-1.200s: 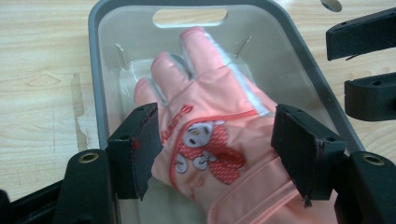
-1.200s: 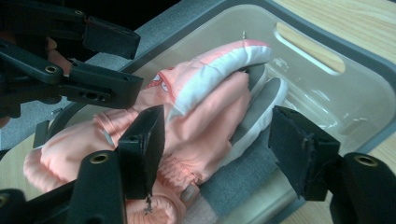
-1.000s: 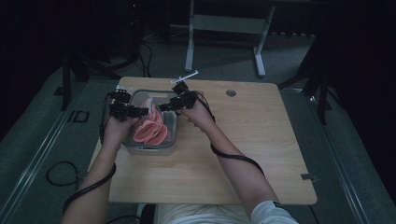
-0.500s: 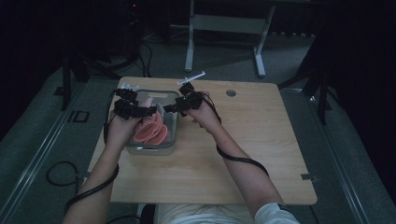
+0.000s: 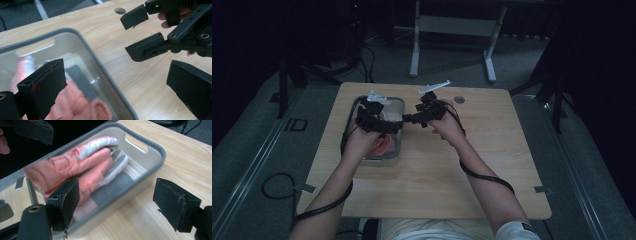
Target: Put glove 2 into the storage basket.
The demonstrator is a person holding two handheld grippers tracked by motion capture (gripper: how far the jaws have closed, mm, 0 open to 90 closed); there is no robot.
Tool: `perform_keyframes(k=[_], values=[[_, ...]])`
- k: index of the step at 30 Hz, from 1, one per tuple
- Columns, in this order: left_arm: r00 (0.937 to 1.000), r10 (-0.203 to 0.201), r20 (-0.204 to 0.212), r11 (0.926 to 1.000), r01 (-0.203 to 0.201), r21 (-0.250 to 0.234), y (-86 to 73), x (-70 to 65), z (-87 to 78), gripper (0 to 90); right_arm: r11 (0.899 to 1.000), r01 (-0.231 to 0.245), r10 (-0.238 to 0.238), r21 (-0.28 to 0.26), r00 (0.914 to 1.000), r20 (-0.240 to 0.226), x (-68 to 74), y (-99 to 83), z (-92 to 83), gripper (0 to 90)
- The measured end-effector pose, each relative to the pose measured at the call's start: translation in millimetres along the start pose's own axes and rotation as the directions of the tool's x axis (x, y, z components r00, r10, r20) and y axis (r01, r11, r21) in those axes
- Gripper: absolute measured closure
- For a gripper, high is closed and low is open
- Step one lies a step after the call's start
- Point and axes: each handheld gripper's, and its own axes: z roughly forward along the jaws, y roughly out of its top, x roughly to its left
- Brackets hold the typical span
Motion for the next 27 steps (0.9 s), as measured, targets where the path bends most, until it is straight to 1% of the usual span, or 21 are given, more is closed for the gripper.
perform_keyframes(k=[1, 2, 3, 4, 5, 8, 10, 11, 12, 13, 14, 15, 16, 18, 20, 21, 23, 24, 25, 27], values=[[1.0, 0.0, 0.0, 1.0, 0.0, 0.0, 0.0, 0.0, 0.0, 1.8, 1.0, 0.0, 0.0, 0.002, 1.0, 0.006, -1.1, -3.1, -2.9, 20.9], [0.9993, 0.03, 0.021, 0.9995, -0.03, 0.0, 0.4, -9.6, 4.7, 1.8, 1.0, 0.0, 0.0, 0.002, 1.0, 0.006, -1.1, -3.1, -2.9, 20.9], [0.9986, 0.042, 0.031, 0.9991, -0.043, 0.004, 0.5, -12.7, 6.4, 1.8, 1.0, 0.002, -0.002, 0.001, 0.9998, 0.021, -4.4, -11.0, -10.7, 20.8], [0.9965, 0.066, 0.051, 0.9977, -0.067, 0.013, 0.9, -17.8, 9.1, 1.9, 1.0, 0.005, -0.005, 0.0, 0.9997, 0.024, -6.0, -13.5, -12.9, 20.8], [0.9946, 0.083, 0.061, 0.9961, -0.085, 0.024, 1.1, -22.2, 11.5, 2.5, 1.0, 0.002, -0.002, -0.001, 0.9996, 0.029, -8.1, -17.5, -16.6, 20.8], [0.9898, 0.112, 0.089, 0.9928, -0.115, 0.034, 1.0, -34.4, 16.5, 3.1, 1.0, -0.006, 0.006, -0.003, 0.9996, 0.029, -12.9, -26.9, -24.1, 22.4], [0.9872, 0.123, 0.102, 0.9918, -0.125, 0.023, 0.8, -43.2, 18.5, 3.1, 1.0, -0.004, 0.004, -0.008, 0.9996, 0.027, -15.6, -35.0, -29.3, 22.2], [0.9867, 0.12, 0.11, 0.9924, -0.122, 0.017, 0.7, -45.9, 19.1, 3.1, 1.0, -0.001, 0.001, -0.004, 0.9994, 0.034, -17.2, -39.9, -32.4, 21.6], [0.9848, 0.122, 0.123, 0.9921, -0.125, 0.012, 0.7, -49.2, 19.8, 3.1, 1.0, 0.0, 0.0, -0.003, 0.9992, 0.041, -18.0, -42.9, -34.2, 21.4], [0.9848, 0.122, 0.123, 0.9921, -0.125, 0.012, 0.7, -49.2, 19.8, 3.1, 1.0, 0.0, 0.0, -0.003, 0.9992, 0.041, -18.0, -42.9, -34.2, 21.4], [0.981, 0.145, 0.129, 0.9892, -0.147, 0.001, 0.4, -59.3, 21.4, 3.1, 1.0, 0.004, -0.004, 0.002, 0.9987, 0.051, -21.0, -54.3, -40.0, 19.7], [0.981, 0.145, 0.129, 0.9892, -0.147, 0.001, 0.4, -59.3, 21.4, 3.1, 1.0, 0.006, -0.007, 0.003, 0.9986, 0.052, -21.3, -56.1, -40.9, 19.2], [0.9757, 0.166, 0.143, 0.9859, -0.167, -0.007, -0.4, -67.4, 23.0, 3.0, 1.0, 0.013, -0.013, 0.003, 0.9986, 0.052, -21.5, -60.9, -42.7, 18.3], [0.9703, 0.176, 0.166, 0.9842, -0.177, -0.009, -1.7, -74.6, 26.1, 3.0, 1.0, 0.02, -0.02, 0.003, 0.9984, 0.053, -21.2, -67.8, -44.5, 18.0], [0.9645, 0.187, 0.186, 0.9819, -0.189, -0.008, -3.5, -81.0, 29.7, 3.0, 0.999, 0.042, -0.042, 0.001, 0.9969, 0.067, -20.4, -76.5, -46.6, 18.0], [0.9645, 0.187, 0.186, 0.9819, -0.189, -0.008, -3.5, -81.0, 29.7, 3.0, 0.999, 0.045, -0.045, -0.002, 0.9968, 0.067, -20.3, -80.7, -47.5, 18.0], [0.9584, 0.201, 0.203, 0.9792, -0.203, -0.011, -7.6, -88.8, 34.5, 2.9, 0.999, 0.047, -0.047, -0.005, 0.9969, 0.063, -20.0, -89.7, -49.5, 17.8], [0.9555, 0.198, 0.218, 0.9797, -0.2, -0.014, -9.1, -90.4, 36.2, 3.0, 0.999, 0.046, -0.045, -0.004, 0.997, 0.063, -20.0, -92.4, -50.1, 17.8], [0.9546, 0.195, 0.225, 0.98, -0.199, -0.007, -10.5, -92.1, 38.3, 3.0, 0.999, 0.05, -0.05, -0.007, 0.9968, 0.063, -20.3, -95.8, -50.6, 17.8], [0.9501, 0.194, 0.244, 0.9801, -0.198, -0.006, -14.5, -96.1, 42.3, 3.0, 0.999, 0.053, -0.052, -0.005, 0.9967, 0.062, -20.4, -102.1, -51.6, 17.7]])
